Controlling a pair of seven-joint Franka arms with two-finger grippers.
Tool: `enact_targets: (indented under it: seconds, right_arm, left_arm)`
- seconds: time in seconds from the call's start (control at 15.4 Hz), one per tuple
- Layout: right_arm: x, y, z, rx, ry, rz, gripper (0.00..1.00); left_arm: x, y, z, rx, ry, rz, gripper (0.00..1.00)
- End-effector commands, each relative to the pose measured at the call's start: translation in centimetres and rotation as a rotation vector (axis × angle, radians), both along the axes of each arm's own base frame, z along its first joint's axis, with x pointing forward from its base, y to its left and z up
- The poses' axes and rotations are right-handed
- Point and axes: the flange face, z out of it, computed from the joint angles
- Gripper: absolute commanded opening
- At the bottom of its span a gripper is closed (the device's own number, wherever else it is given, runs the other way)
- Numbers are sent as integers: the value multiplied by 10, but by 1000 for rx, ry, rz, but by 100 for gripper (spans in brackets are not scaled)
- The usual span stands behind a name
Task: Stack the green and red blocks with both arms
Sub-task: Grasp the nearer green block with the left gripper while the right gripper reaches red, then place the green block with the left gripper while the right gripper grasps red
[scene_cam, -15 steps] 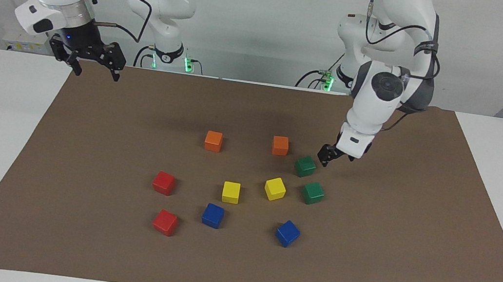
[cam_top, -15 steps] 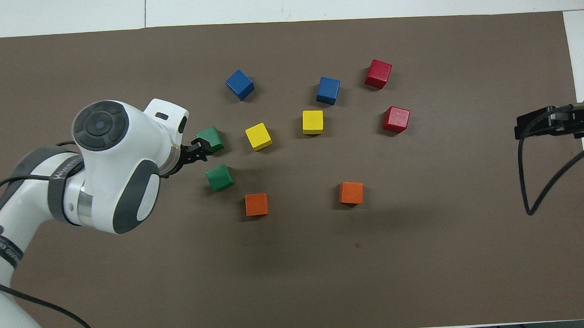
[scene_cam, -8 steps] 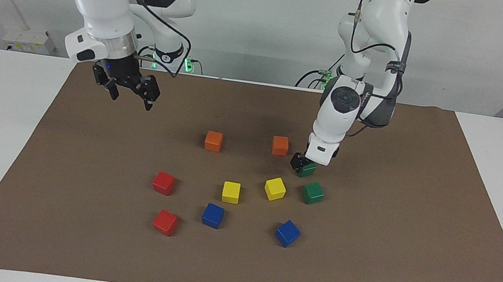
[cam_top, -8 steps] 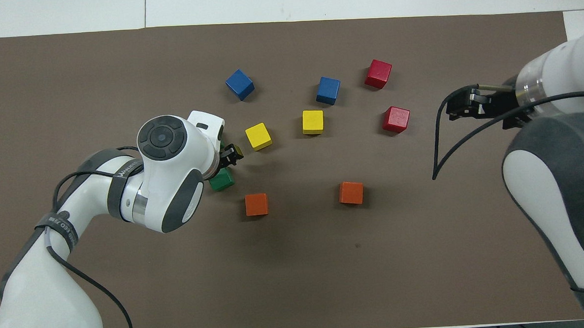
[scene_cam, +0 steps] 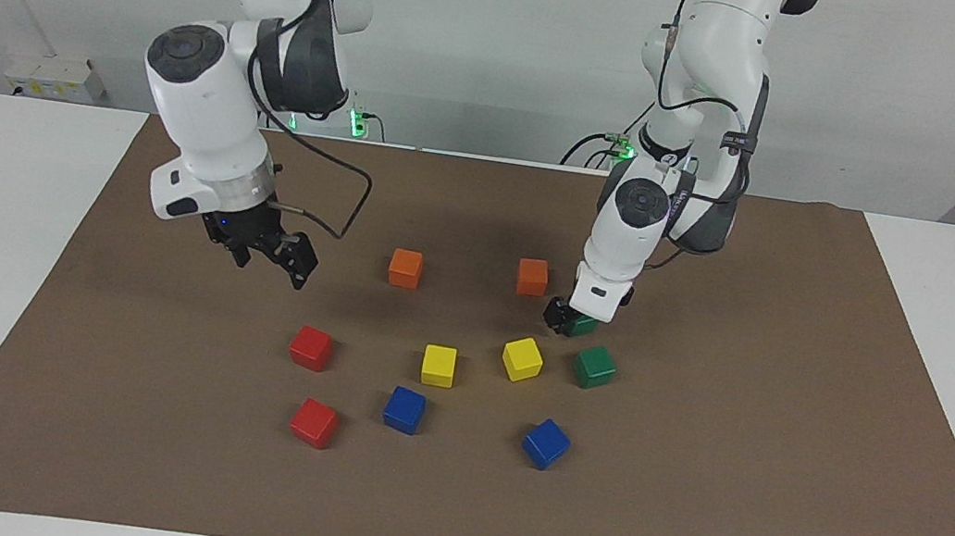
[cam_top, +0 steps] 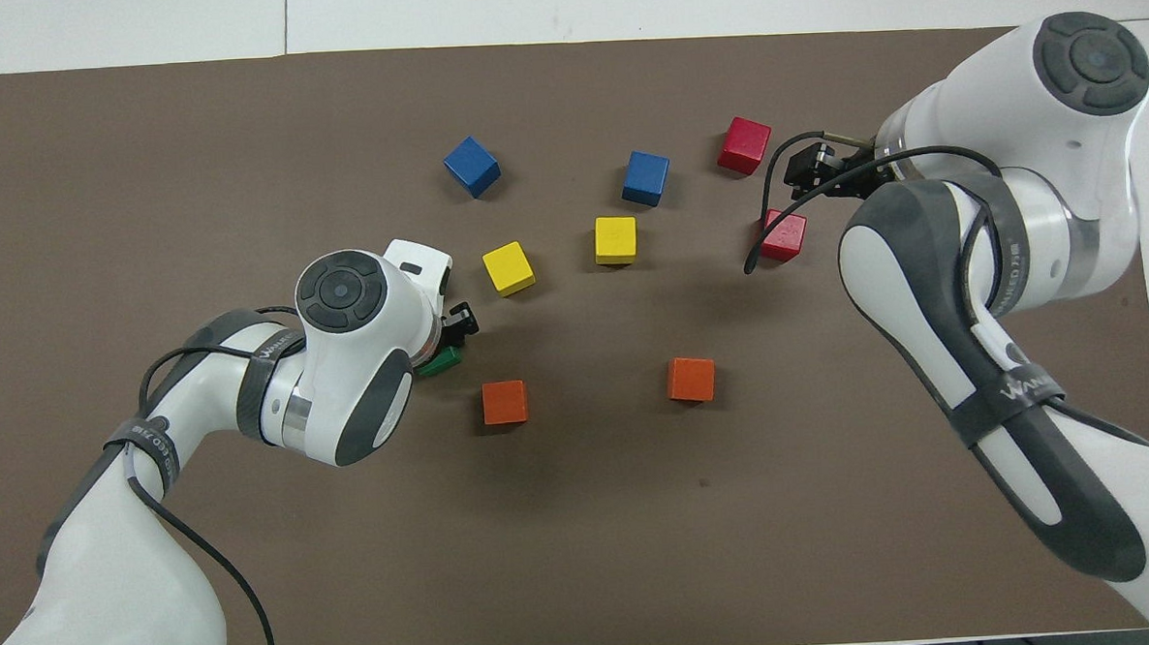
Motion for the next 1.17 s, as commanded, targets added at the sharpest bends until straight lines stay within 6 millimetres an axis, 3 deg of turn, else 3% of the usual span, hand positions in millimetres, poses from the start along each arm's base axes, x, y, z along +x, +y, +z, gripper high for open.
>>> enact_targets:
  seconds: [0.0, 0.2, 0.46, 0.72, 0.91, 1.11]
  right_arm:
    - [2, 17, -10, 15, 11, -56, 100]
    - [5, 22, -41, -3, 34, -53, 100]
    - [7, 25, -68, -63, 53, -6, 100]
    - [6, 25, -85, -78, 47, 15, 100]
    - [1, 23, -98, -84, 39, 43, 100]
    - [2, 23, -98, -83, 33, 46, 100]
  left_arm:
    - [12, 28, 27, 13, 49, -85, 0]
    - [41, 114, 68, -3, 90, -204, 0]
    - [70, 217, 62, -33, 9, -313, 0]
    - [86, 240, 31, -35, -27, -332, 0]
    - [87, 257, 27, -37, -25, -347, 0]
    - [88, 268, 19, -34, -26, -379, 0]
